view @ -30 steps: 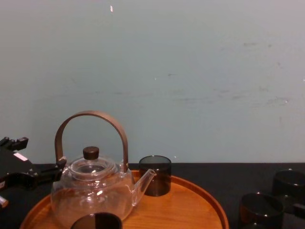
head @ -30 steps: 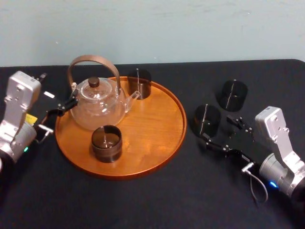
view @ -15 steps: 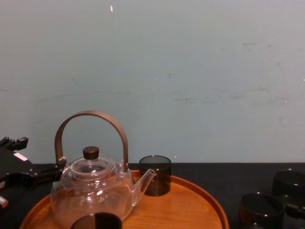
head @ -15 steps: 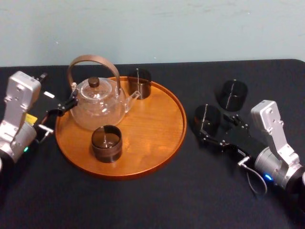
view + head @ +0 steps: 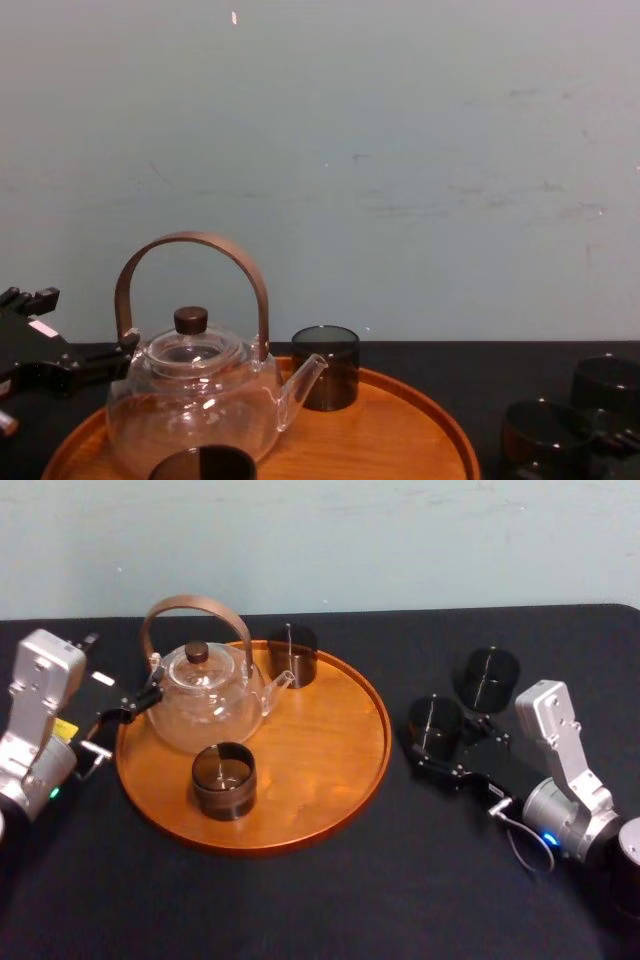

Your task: Pick up the glass from the table and place it on the tray.

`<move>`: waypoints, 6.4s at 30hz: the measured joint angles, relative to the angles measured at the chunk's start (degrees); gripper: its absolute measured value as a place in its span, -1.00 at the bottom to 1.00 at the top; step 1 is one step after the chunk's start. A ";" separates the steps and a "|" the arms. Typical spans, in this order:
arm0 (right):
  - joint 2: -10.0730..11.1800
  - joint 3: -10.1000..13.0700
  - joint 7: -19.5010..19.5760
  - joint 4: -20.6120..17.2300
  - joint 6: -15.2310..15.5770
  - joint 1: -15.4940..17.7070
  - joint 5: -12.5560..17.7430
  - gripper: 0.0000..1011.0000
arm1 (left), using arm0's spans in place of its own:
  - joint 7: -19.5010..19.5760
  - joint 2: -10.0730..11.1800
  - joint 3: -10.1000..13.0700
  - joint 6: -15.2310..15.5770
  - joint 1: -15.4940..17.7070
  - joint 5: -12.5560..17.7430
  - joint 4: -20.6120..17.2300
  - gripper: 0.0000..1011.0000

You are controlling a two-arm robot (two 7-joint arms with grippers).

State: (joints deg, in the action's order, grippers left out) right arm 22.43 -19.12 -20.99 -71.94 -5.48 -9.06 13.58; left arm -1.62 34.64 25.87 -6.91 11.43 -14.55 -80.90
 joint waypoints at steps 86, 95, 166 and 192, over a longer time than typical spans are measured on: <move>-0.80 0.25 -4.80 -5.59 -1.95 -0.06 -0.32 0.80 | 0.00 0.00 0.00 0.00 0.00 0.00 0.00 1.00; -1.80 -2.00 -5.58 -6.38 -1.76 -0.95 -0.92 0.80 | 0.00 0.00 0.00 0.00 0.00 0.00 0.00 1.00; -7.88 -9.81 -8.46 5.31 -5.91 -6.66 -2.89 0.98 | 0.00 0.00 0.00 0.00 0.00 0.00 0.00 1.00; -3.16 -8.33 -7.28 -2.91 -2.49 -0.57 -1.91 0.98 | 0.00 0.00 0.00 0.00 0.00 0.00 0.00 1.00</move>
State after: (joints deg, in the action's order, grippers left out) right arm 19.27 -27.45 -28.26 -74.85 -7.97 -9.63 11.67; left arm -1.62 34.64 25.86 -6.91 11.43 -14.55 -80.90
